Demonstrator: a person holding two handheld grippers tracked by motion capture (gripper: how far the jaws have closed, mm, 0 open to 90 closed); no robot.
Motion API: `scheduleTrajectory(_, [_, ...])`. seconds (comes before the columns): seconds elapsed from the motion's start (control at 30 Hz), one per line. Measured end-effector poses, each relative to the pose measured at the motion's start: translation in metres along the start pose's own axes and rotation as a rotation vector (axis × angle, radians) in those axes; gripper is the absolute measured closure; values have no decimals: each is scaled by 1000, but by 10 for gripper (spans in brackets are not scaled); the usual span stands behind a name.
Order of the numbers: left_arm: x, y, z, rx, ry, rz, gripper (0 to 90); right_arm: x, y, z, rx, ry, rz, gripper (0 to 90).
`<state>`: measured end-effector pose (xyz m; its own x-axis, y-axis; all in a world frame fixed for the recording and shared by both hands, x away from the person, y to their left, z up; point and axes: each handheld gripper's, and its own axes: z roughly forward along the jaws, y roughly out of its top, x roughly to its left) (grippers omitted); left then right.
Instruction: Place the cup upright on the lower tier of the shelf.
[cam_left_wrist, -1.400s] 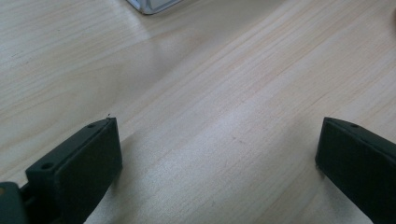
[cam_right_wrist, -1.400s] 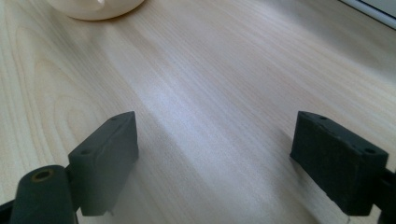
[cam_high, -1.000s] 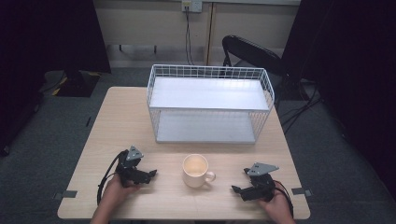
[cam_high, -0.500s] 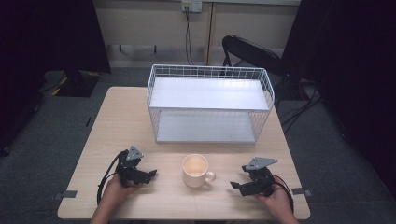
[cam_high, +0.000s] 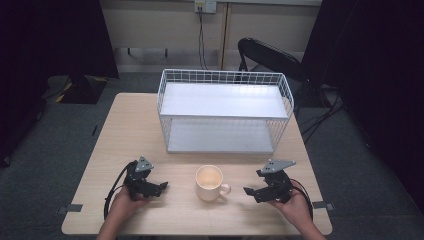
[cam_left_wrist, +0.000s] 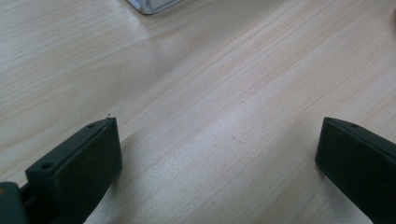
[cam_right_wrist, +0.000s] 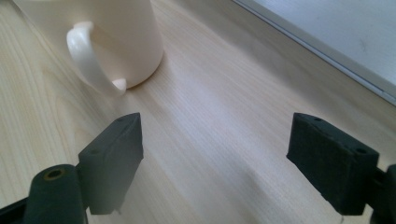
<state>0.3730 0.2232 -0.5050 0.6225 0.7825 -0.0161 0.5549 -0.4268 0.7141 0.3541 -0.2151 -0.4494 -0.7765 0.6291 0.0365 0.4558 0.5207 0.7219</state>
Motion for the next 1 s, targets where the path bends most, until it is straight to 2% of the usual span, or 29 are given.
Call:
scheduleTrajectory(0.3, [0,0,0,0,0,0,0,2,18,-4,-13,15,-6,178])
scheduleTrajectory(1.0, [0,0,0,1,0,2,0,12,52,-3,-11,28,-59,174])
